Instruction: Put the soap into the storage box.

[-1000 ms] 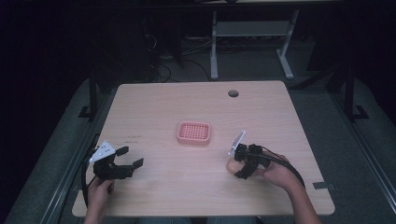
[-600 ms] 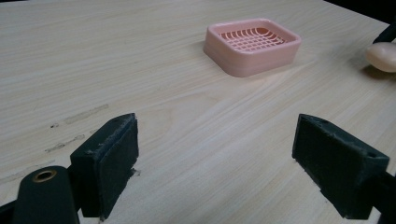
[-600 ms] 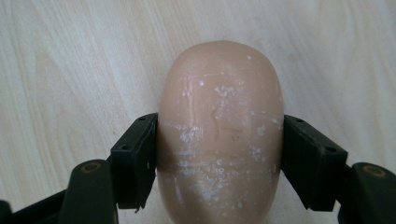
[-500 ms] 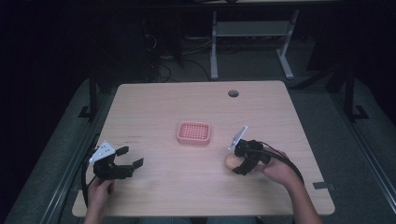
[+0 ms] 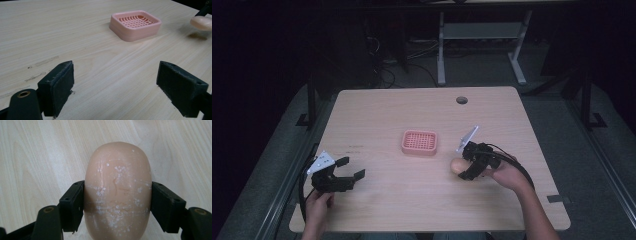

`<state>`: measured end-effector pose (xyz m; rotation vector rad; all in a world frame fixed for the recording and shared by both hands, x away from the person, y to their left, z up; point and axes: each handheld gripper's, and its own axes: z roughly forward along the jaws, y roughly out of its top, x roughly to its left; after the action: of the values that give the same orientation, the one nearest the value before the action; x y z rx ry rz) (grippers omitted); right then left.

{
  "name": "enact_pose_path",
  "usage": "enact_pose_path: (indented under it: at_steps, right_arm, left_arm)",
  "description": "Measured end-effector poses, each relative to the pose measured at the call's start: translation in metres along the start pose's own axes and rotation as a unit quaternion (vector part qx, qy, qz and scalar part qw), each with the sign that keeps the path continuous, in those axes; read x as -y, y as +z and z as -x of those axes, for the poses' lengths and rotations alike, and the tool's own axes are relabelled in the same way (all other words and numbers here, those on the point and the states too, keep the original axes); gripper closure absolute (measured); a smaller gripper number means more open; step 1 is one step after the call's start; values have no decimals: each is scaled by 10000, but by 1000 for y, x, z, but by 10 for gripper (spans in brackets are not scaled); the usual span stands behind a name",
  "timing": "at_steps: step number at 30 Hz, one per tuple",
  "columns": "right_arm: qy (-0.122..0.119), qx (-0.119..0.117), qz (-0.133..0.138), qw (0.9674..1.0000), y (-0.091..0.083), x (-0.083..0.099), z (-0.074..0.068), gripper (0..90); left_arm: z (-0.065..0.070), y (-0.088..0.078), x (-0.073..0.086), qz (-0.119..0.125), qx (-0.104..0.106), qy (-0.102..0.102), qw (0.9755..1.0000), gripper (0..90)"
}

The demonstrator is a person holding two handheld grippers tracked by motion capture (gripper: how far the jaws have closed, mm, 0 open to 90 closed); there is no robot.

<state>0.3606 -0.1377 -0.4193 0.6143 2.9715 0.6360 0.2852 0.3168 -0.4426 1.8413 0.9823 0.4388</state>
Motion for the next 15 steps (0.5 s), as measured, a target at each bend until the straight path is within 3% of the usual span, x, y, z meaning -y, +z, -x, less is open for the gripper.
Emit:
enact_pose_path:
  at_steps: [15]
  right_arm:
    - [-42, 49, 2, 10000, -6, -8, 6, 319]
  left_arm:
    - [1, 1, 0, -21, 9, 24, 10000, 143]
